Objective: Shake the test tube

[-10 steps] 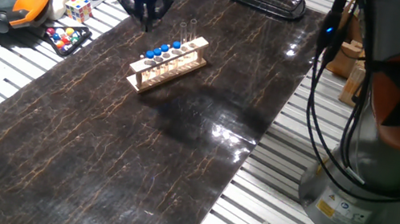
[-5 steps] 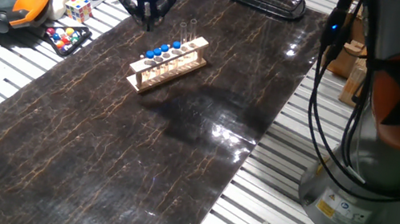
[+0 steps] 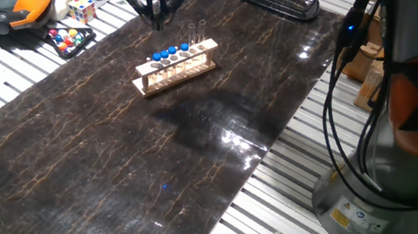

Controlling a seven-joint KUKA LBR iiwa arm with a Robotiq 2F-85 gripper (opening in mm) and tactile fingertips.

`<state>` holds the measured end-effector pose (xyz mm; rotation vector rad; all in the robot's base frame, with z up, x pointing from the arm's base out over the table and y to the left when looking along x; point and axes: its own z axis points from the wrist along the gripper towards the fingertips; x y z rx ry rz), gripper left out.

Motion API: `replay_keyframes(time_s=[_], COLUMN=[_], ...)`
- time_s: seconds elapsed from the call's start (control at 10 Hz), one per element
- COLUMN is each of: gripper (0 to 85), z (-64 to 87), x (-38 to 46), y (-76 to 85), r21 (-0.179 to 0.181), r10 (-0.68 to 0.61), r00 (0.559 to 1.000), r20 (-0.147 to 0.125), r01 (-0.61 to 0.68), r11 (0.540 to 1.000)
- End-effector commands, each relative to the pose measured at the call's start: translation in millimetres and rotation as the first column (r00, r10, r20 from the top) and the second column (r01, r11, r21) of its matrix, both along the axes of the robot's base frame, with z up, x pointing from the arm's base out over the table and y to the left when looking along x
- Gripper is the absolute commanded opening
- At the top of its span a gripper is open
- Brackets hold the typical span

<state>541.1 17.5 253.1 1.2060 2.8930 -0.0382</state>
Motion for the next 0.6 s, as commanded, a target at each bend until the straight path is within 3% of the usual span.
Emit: replay_keyframes(time_s=[0.0, 0.5], gripper=[0.7, 0.7], z=[0.8, 1.5], x=[-0.4, 0.4], y=[-1.5, -4.7], r21=[-0.002, 0.005], r10=[0.42, 0.43], r00=[0.908, 0.903], r20=[0.006, 0.014], r01=[-0.42, -0.43], r11=[0.908, 0.903])
